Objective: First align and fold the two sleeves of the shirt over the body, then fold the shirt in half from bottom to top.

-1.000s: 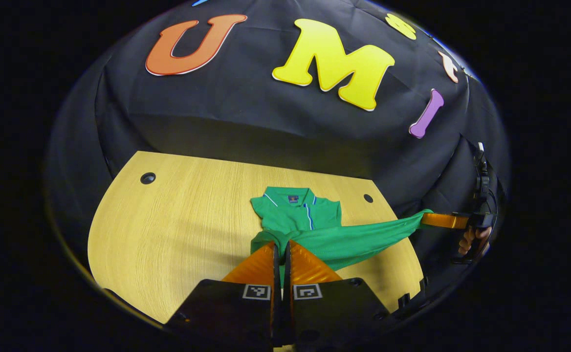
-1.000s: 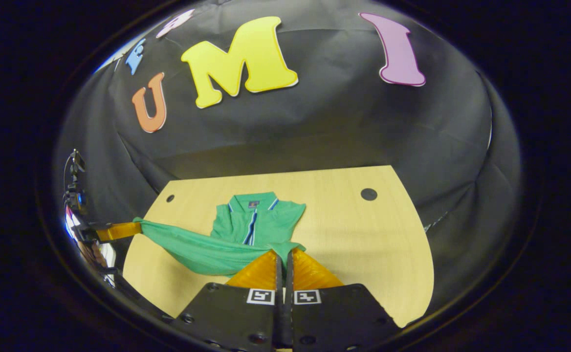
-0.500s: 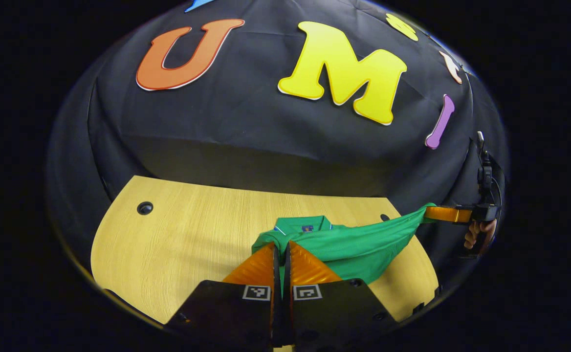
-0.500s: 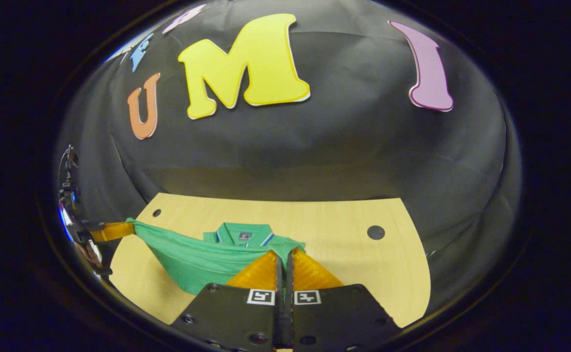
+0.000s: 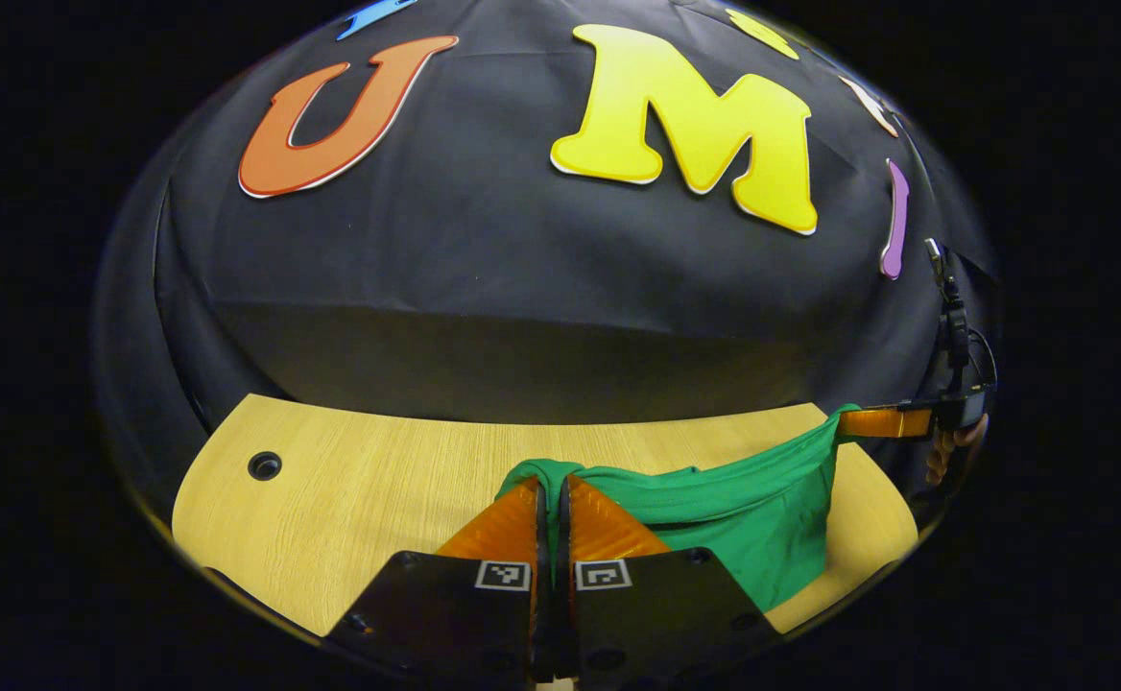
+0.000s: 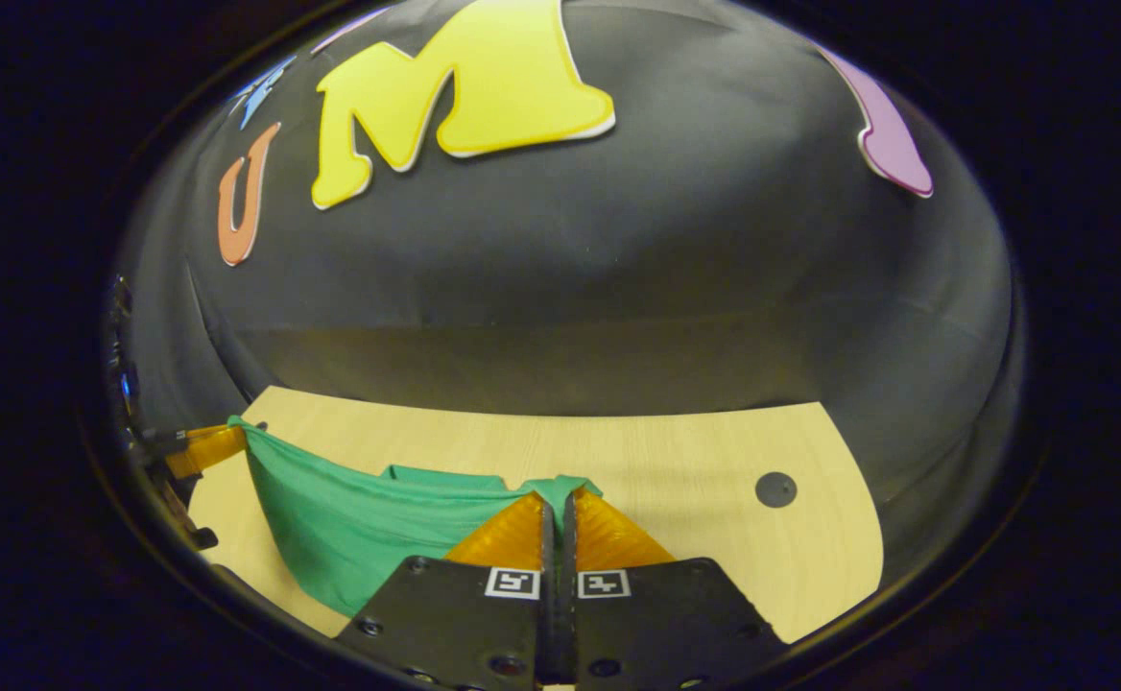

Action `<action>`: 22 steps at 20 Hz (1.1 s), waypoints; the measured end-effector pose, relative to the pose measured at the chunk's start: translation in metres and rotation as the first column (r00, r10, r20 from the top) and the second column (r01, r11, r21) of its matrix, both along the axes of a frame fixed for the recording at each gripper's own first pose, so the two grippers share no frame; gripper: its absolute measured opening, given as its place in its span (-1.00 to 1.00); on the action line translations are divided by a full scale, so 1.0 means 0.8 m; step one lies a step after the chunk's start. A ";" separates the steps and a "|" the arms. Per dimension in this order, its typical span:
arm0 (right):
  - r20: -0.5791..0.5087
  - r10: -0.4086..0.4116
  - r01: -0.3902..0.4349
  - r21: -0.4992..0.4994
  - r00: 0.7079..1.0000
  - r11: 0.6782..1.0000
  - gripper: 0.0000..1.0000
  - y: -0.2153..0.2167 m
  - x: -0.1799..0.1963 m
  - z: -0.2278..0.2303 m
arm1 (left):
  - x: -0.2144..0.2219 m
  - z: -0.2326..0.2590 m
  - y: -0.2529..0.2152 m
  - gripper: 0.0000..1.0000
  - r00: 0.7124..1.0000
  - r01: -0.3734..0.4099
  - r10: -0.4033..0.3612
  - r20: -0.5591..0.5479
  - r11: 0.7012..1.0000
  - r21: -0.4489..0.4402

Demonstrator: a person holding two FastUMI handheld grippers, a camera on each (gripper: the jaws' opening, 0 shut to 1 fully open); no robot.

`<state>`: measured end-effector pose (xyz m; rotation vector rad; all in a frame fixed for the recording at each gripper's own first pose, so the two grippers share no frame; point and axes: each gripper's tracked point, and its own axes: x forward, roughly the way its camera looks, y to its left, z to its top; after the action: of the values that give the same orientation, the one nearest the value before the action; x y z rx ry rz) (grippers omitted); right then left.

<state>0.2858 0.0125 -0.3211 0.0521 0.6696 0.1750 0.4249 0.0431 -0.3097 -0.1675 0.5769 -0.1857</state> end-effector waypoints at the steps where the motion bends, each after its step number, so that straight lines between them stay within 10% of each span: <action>1: 0.001 0.002 -0.002 -0.007 1.000 1.000 -1.00 0.001 0.010 -0.014 | 0.008 -0.015 0.000 -0.94 1.000 -0.008 0.008 -0.002 1.000 0.008; 11: -0.048 0.013 -0.016 -0.058 0.999 0.998 -0.99 0.013 0.042 -0.113 | 0.018 -0.132 -0.011 -0.76 0.989 -0.053 0.059 -0.133 0.998 0.046; 13: -0.059 0.024 -0.030 -0.102 0.998 0.994 -0.90 0.008 0.037 -0.121 | 0.008 -0.135 -0.017 -0.54 0.985 -0.048 0.052 -0.162 0.998 0.027; 15: -0.057 0.034 -0.039 -0.080 0.998 0.996 -0.82 0.016 0.026 -0.114 | 0.006 -0.128 -0.019 0.17 0.984 -0.060 0.064 -0.167 0.998 0.027; 17: -0.054 0.022 -0.024 -0.041 0.998 0.999 0.07 0.020 0.011 -0.105 | -0.001 -0.115 -0.018 1.00 0.984 -0.069 0.075 -0.159 0.997 0.042; 19: -0.029 -0.002 0.001 -0.045 1.000 0.999 0.96 0.015 0.000 -0.090 | -0.001 -0.093 -0.016 0.96 0.988 -0.073 0.080 -0.131 0.996 0.056; 22: 0.023 -0.032 0.033 -0.048 0.999 0.998 0.86 0.012 -0.020 -0.047 | -0.006 -0.049 -0.007 0.96 0.991 -0.098 0.104 -0.081 0.992 0.074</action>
<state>0.2696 0.0223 -0.3589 0.0148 0.6501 0.1281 0.4199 0.0374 -0.3489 -0.1371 0.6573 -0.0602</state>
